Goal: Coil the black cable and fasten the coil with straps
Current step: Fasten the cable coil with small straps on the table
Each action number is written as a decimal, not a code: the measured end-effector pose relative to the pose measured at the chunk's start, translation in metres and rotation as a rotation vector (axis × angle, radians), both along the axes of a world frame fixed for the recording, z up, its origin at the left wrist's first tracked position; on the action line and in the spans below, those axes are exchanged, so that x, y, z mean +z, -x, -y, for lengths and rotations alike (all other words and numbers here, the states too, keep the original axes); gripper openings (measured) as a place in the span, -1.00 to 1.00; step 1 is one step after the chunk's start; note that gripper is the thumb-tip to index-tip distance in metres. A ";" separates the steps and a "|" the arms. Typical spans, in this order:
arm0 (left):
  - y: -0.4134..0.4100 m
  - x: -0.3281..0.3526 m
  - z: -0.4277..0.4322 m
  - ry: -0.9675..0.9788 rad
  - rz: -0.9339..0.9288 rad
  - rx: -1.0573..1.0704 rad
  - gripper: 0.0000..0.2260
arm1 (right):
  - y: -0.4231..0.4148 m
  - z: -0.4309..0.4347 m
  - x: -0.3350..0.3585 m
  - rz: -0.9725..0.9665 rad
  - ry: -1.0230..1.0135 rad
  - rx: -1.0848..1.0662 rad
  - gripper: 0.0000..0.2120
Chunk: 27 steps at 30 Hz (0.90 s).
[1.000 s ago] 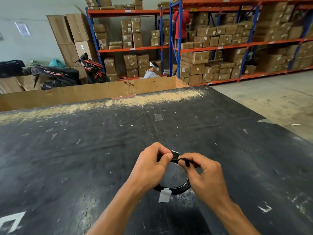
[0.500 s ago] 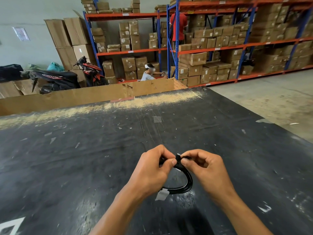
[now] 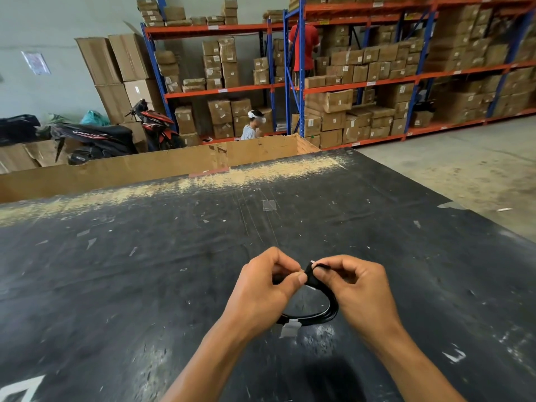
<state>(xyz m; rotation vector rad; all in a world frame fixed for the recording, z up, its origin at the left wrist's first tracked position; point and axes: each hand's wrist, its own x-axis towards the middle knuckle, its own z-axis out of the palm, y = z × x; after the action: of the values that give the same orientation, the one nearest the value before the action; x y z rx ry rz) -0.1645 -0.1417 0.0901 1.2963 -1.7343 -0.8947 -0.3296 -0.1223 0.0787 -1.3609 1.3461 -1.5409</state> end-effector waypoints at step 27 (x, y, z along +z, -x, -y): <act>-0.005 -0.006 -0.018 0.159 -0.046 0.023 -0.87 | -0.025 0.016 0.012 0.147 -0.229 0.018 -0.51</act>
<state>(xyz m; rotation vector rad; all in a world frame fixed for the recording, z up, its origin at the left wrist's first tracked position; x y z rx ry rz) -0.1597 -0.1237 0.0844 1.1805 -1.7140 -0.7521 -0.3047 -0.1386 0.0904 -1.0949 1.3679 -1.3982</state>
